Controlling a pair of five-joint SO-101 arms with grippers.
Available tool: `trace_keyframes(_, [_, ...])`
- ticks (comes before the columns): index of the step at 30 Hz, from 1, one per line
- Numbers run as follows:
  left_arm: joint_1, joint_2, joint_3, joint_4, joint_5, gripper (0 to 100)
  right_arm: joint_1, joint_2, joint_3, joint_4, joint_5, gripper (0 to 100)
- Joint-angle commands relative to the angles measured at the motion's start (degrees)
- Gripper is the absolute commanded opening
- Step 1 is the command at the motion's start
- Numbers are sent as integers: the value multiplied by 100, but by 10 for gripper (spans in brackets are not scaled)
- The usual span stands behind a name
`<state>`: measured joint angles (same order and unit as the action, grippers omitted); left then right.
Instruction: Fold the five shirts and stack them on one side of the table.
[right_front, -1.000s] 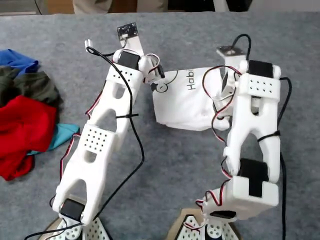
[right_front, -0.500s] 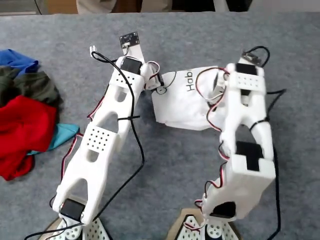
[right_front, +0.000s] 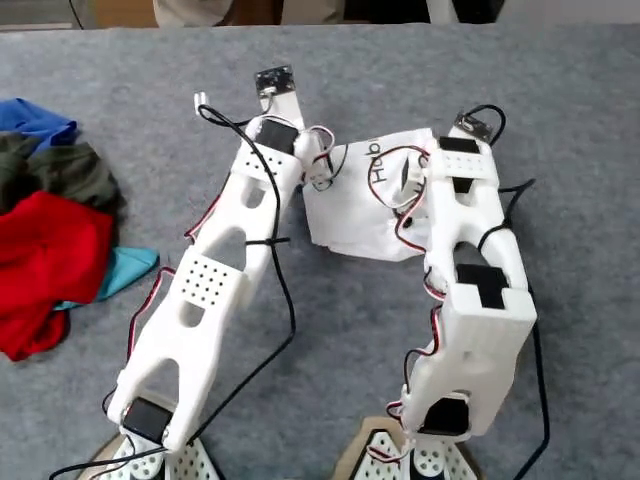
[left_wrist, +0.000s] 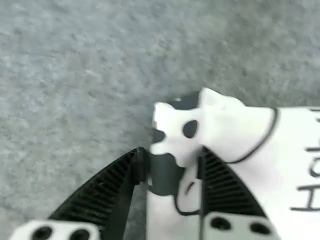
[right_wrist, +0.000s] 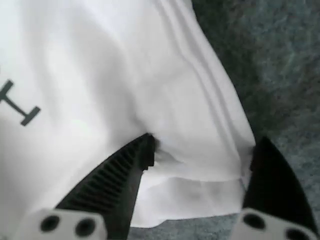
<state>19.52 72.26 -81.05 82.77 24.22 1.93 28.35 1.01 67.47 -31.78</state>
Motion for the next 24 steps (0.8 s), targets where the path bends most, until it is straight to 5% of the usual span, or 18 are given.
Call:
trace_keyframes(1, [149,-40,-79,-105,-18,115,-4,127,-22,-211,-53,114])
trace_keyframes(8, [158,-40,-62,-316,-18,19,4,136,-48,-158,-44,41])
trace_keyframes(18, [176,-92,-79,-273,-18,18,716,127,-110,167,114,5])
trace_keyframes(24, [264,-92,-607,281,149,236,1481,127,-242,607,545,5])
